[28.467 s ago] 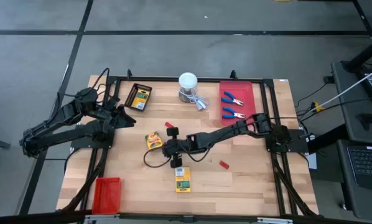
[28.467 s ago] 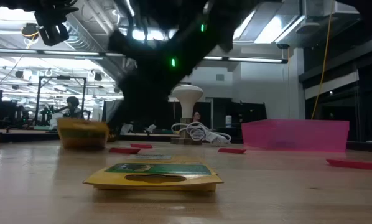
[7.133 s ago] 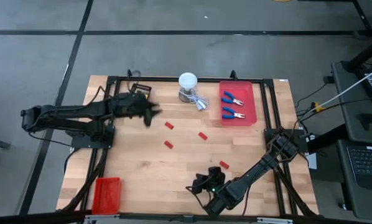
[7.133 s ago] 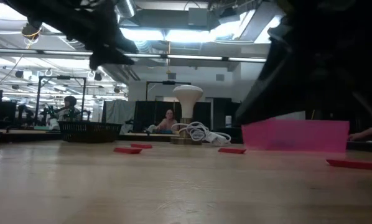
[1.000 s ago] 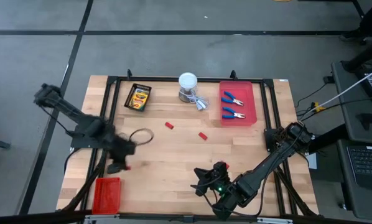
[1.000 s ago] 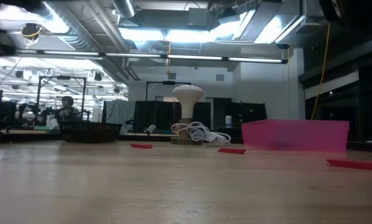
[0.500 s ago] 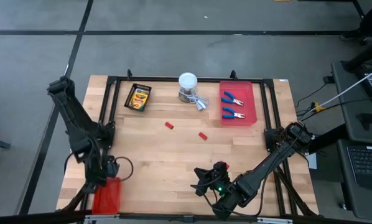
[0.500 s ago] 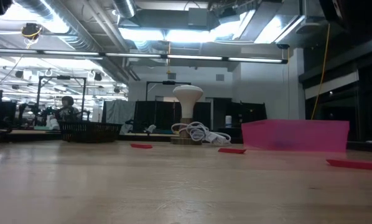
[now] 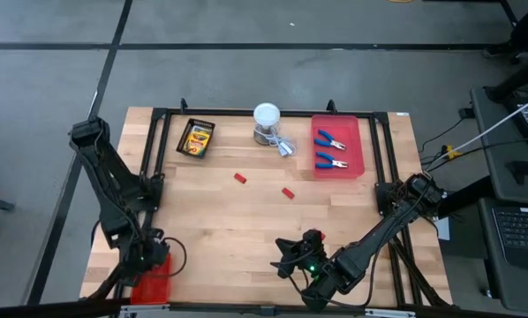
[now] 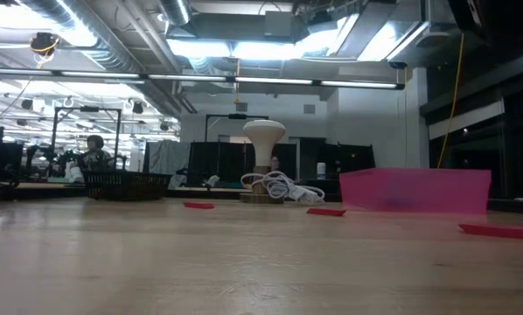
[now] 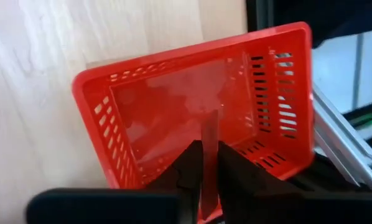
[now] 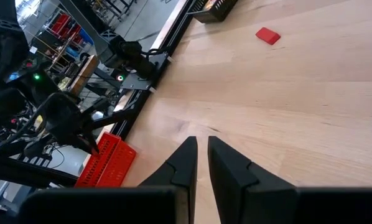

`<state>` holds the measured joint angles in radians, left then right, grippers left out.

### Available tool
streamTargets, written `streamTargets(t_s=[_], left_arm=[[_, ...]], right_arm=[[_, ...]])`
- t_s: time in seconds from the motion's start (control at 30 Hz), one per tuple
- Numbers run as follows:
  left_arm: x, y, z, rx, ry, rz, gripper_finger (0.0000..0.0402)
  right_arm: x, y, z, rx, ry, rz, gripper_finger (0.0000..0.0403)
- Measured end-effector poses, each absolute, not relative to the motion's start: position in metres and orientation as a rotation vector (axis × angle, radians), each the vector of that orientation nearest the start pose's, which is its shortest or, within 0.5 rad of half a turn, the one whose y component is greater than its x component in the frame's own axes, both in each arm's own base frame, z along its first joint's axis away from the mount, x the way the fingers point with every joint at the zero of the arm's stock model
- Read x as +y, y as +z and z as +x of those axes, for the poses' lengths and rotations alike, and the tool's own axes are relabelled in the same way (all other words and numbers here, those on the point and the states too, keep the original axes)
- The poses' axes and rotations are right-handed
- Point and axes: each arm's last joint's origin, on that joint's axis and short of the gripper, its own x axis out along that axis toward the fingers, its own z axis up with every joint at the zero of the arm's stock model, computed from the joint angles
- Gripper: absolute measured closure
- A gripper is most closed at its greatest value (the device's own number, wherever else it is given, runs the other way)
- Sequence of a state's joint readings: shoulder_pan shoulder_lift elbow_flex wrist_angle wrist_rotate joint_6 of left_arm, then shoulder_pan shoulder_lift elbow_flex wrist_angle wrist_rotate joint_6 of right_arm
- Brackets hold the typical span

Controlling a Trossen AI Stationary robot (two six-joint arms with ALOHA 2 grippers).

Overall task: Pick & Place School Supplies
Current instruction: Put the red eraser into the red bin, then adjust the red bin

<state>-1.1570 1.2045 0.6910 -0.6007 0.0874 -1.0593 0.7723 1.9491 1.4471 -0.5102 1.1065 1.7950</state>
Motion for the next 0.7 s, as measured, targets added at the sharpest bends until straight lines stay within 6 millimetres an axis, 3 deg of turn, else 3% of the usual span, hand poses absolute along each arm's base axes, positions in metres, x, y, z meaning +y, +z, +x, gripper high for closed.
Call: streamTargets(t_s=[0.37,0.7], left_arm=[[-0.198,0.194,0.071,1.407,-0.380,-0.254,0.0252],[-0.199,0.194,0.066,1.403,-0.371,-0.257,0.0212]], right_arm=[[0.263,0.215,0.307,0.139,-0.663,0.900,0.0360],[0.263,0.215,0.307,0.142,-0.663,0.893,0.0360]])
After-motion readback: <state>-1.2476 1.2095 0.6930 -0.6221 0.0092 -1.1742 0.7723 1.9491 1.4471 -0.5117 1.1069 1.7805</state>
